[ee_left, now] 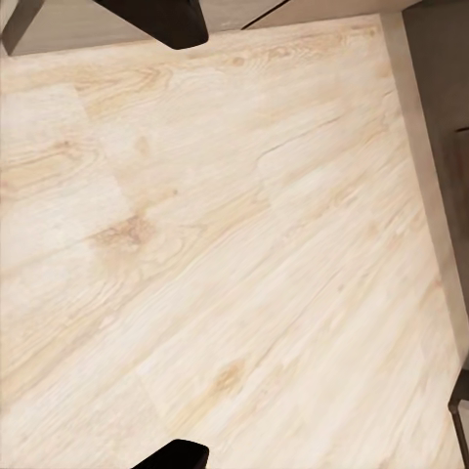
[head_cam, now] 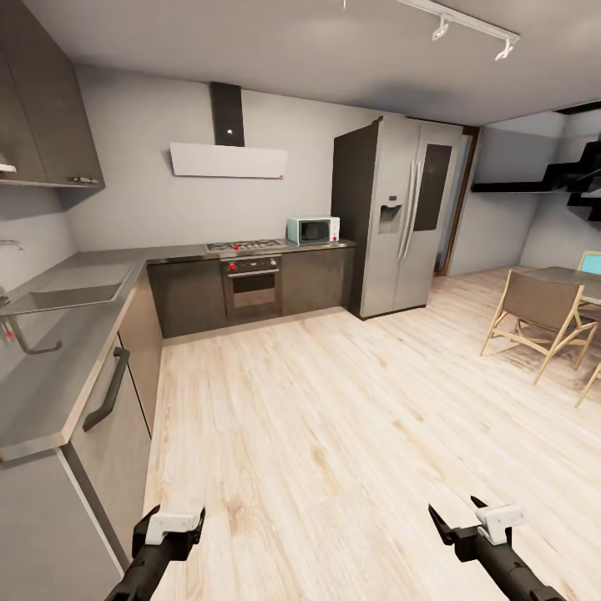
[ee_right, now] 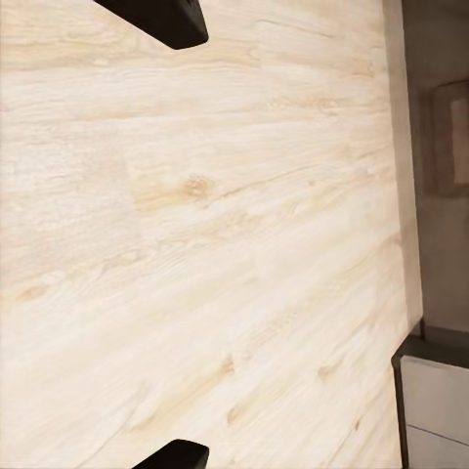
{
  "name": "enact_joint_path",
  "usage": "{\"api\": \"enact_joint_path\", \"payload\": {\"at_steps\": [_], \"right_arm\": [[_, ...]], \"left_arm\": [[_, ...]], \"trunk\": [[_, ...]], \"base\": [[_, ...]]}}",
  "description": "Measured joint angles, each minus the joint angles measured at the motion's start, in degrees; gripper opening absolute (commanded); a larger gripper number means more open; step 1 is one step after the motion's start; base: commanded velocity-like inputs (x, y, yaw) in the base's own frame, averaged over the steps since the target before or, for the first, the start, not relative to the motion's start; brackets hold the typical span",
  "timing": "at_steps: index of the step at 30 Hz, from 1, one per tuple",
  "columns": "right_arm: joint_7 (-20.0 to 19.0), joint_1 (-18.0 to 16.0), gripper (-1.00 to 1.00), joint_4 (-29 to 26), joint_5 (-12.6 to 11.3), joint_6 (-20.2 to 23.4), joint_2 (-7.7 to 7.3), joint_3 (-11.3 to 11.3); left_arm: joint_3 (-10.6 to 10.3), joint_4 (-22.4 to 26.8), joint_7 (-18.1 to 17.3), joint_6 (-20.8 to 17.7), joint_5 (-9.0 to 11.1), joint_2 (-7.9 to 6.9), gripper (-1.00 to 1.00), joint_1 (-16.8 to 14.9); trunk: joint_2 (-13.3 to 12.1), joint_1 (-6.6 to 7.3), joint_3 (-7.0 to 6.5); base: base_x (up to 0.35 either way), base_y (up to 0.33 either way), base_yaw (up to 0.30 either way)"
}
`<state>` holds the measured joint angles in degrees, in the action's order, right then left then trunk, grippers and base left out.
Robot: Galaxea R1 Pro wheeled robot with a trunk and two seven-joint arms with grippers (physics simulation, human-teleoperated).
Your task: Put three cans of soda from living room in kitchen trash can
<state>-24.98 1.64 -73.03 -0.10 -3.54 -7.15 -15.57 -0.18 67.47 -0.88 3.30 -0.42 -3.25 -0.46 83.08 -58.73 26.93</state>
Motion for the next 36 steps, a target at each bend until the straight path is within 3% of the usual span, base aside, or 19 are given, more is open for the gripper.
{"api": "enact_joint_path", "payload": {"at_steps": [13,23,30,36], "right_arm": [[-0.2,0.0,1.00,0.0,0.2,-0.1,0.03,0.3],[-0.2,0.0,1.00,3.1,0.0,-0.2,-0.04,0.1],[-0.2,0.0,1.00,3.3,0.1,-0.2,0.00,0.1],[-0.1,0.0,1.00,3.5,-0.1,-0.2,-0.03,0.0]], "left_arm": [[0.0,-0.2,0.1,0.1,-0.4,0.08,1.00,-0.1],[0.0,-1.0,0.1,0.1,-0.4,0.09,1.00,-0.1],[0.0,-1.1,0.1,0.1,-0.4,0.09,1.00,-0.1],[0.0,-1.1,0.2,0.0,-0.4,0.09,1.00,-0.1]], "trunk": [[0.0,0.00,0.00],[0.0,0.00,0.00],[0.0,0.00,0.00],[0.0,0.00,-0.06]], "base": [[0.000,0.000,0.000],[0.000,-0.003,0.000],[0.032,-0.147,-0.005],[0.018,-0.055,-0.191]]}}
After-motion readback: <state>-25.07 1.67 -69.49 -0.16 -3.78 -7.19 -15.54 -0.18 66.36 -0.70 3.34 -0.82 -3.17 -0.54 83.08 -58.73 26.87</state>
